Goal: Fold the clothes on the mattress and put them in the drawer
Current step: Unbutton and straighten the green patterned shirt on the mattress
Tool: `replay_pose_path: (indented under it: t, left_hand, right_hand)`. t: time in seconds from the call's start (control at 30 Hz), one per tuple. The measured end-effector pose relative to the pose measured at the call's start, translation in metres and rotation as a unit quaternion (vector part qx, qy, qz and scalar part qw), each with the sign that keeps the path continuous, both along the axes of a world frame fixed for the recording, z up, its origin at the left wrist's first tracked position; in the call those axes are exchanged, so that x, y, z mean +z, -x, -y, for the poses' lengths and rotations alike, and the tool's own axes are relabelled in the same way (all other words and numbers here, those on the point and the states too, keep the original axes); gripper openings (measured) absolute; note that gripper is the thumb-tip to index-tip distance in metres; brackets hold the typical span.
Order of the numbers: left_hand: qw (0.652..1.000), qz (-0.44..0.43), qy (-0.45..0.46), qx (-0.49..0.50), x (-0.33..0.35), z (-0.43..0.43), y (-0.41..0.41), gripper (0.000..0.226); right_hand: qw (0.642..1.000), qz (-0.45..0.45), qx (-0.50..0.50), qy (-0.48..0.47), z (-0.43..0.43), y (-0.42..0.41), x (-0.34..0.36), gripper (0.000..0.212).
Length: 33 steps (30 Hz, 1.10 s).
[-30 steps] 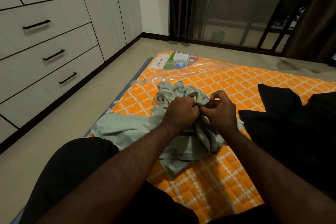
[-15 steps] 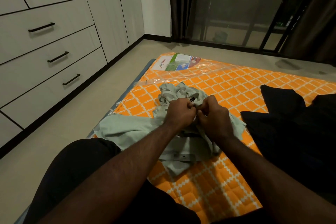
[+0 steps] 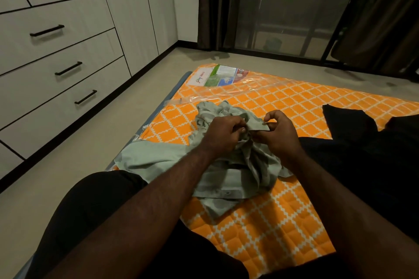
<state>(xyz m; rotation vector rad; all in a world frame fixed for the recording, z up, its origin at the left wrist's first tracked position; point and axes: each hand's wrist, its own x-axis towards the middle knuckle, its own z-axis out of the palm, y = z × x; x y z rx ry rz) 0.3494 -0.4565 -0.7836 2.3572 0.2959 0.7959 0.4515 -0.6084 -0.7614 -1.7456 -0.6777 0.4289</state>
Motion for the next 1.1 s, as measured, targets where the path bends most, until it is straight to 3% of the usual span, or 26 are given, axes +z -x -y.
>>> replay_pose_path:
  t: [0.13,0.33,0.5,0.57,0.73,0.97,1.03,1.1]
  left_hand:
    - [1.0,0.015,0.001,0.003,0.003,0.003,-0.003,0.017]
    - [0.995,0.075,0.022,0.067,0.004,0.019,-0.006,0.016]
    - [0.989,-0.025,0.118,0.09,0.0,0.023,-0.008,0.039]
    - [0.981,-0.053,0.174,0.072,0.0,0.018,-0.007,0.038]
    - [0.983,-0.066,0.168,0.017,0.004,0.01,-0.004,0.023]
    - [0.975,-0.065,0.197,-0.076,0.006,-0.005,-0.001,0.02]
    - [0.981,-0.067,0.159,-0.089,0.009,-0.005,0.0,0.021]
    - [0.992,-0.074,0.056,-0.081,0.012,-0.004,0.0,0.017]
  right_hand:
    - [1.0,0.023,-0.001,0.006,-0.005,0.002,-0.002,0.034]
    - [0.996,0.024,-0.085,-0.008,-0.01,0.009,-0.016,0.029]
    - [0.996,0.052,-0.076,-0.011,-0.013,0.014,-0.023,0.019]
    - [0.996,0.05,-0.075,-0.006,-0.013,0.016,-0.023,0.02]
    - [0.998,-0.047,-0.026,-0.043,-0.01,0.015,-0.018,0.031]
    - [0.97,-0.22,0.043,-0.096,-0.007,0.011,-0.006,0.03]
    - [0.964,-0.241,0.051,-0.097,-0.007,0.009,-0.004,0.027]
    - [0.974,-0.211,0.047,-0.075,-0.005,0.009,-0.003,0.022]
